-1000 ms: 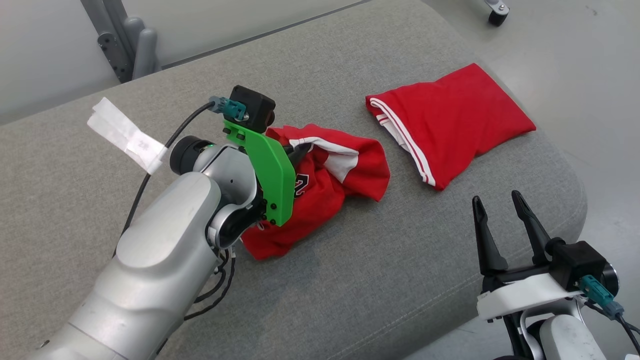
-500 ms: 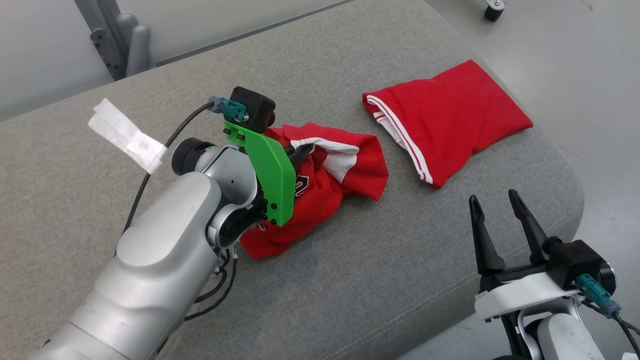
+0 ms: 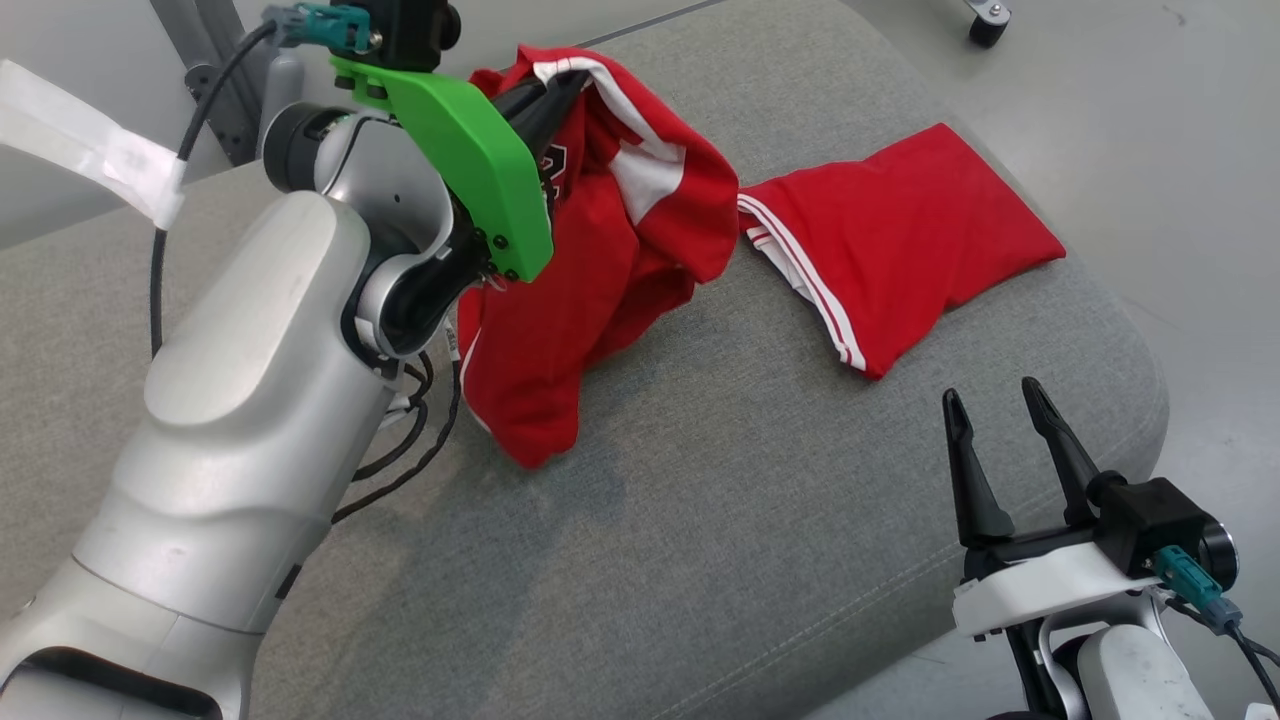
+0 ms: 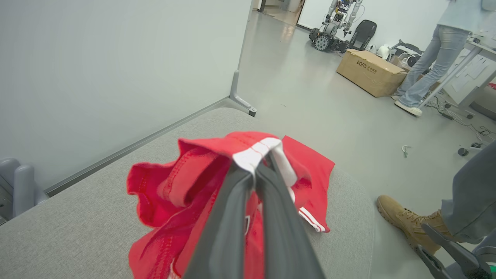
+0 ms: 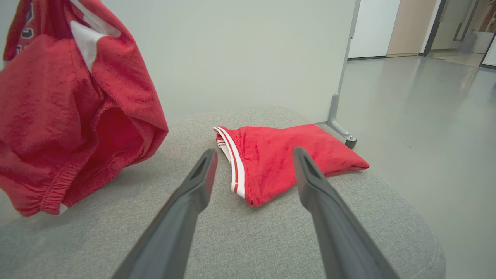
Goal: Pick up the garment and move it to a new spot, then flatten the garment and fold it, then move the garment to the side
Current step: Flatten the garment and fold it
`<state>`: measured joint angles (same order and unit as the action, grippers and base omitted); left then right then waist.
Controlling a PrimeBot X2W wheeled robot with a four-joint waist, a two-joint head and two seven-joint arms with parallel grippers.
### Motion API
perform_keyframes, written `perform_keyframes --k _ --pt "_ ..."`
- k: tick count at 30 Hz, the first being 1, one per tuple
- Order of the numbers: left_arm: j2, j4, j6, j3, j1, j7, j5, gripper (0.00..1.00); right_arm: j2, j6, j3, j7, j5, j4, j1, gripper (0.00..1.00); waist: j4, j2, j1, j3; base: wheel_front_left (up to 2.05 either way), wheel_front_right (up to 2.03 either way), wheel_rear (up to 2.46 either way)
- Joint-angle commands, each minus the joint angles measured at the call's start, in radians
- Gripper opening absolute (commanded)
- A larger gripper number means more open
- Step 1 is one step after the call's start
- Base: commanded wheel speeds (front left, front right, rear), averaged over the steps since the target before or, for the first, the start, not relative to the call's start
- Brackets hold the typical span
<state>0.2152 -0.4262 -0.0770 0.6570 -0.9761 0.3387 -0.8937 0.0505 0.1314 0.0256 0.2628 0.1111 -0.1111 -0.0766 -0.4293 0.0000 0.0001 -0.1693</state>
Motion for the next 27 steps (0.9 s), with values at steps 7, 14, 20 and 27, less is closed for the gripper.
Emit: perform_keyframes --k 7,14,20,27 --pt "0.015 0.097 0.091 -0.084 0.059 -0.055 -0.049 0.0 0.0 -0.002 -0.017 0.003 -0.021 0.003 0.018 1.0 0.027 0.0 -0.0001 0.027 0.0 0.0 0.0" --pt "0.085 0.275 0.235 -0.215 0.36 -0.148 -0.132 0.0 0.001 -0.002 -0.01 0.003 -0.011 0.003 0.029 1.0 0.059 0.0 -0.0001 0.018 0.0 0.0 0.0" --pt "0.067 0.313 0.294 -0.327 0.708 -0.294 -0.223 0.0 0.001 -0.002 -0.002 0.003 -0.011 -0.002 0.026 1.0 0.103 0.0 -0.0001 -0.005 0.0 0.0 0.0" --pt "-0.014 0.225 0.25 -0.339 0.855 -0.404 -0.26 0.0 0.001 -0.002 0.01 0.003 -0.044 -0.004 0.012 1.0 0.171 0.0 -0.0001 -0.012 0.0 0.0 0.0"
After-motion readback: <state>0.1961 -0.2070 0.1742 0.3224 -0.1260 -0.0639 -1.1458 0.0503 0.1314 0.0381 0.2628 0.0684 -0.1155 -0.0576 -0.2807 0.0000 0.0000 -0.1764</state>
